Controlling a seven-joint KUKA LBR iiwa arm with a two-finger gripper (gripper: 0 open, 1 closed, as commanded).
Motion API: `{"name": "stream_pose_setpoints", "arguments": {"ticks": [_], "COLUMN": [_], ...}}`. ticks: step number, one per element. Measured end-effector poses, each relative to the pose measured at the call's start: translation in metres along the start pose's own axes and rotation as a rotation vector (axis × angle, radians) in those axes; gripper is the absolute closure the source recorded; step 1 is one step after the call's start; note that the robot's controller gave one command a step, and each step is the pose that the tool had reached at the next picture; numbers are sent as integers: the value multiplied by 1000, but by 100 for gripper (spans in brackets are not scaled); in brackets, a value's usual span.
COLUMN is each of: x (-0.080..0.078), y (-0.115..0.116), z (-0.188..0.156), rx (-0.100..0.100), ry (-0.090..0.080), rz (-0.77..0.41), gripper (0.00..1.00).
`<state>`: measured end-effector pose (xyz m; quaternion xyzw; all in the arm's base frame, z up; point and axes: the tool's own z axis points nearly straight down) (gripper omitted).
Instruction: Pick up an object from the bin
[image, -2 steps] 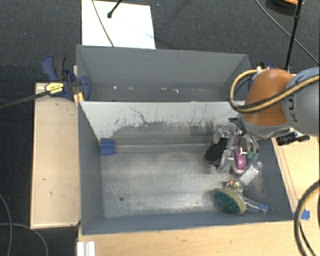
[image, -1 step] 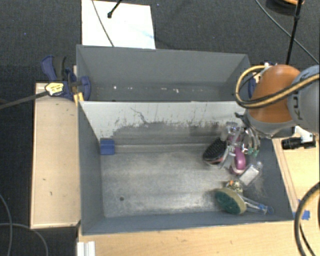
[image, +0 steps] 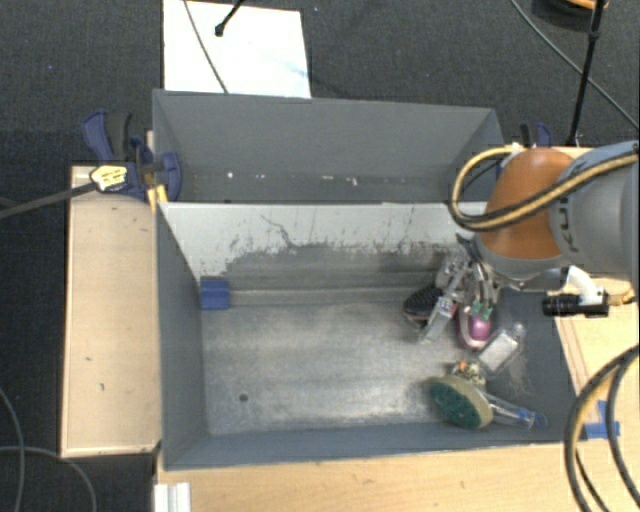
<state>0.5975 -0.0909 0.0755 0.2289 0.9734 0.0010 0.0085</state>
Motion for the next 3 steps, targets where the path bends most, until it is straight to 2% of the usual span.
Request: {"name": "stream_pose_setpoints", "arguments": {"ticks": [1, 2, 3], "x": [12, 14, 10], "y": [20, 24, 25], "z": [0, -1, -110], "rx": [2, -2, 3], "ry": [1, 5, 7], "rz": [138, 133, 125], "gripper": [0, 100, 100]}}
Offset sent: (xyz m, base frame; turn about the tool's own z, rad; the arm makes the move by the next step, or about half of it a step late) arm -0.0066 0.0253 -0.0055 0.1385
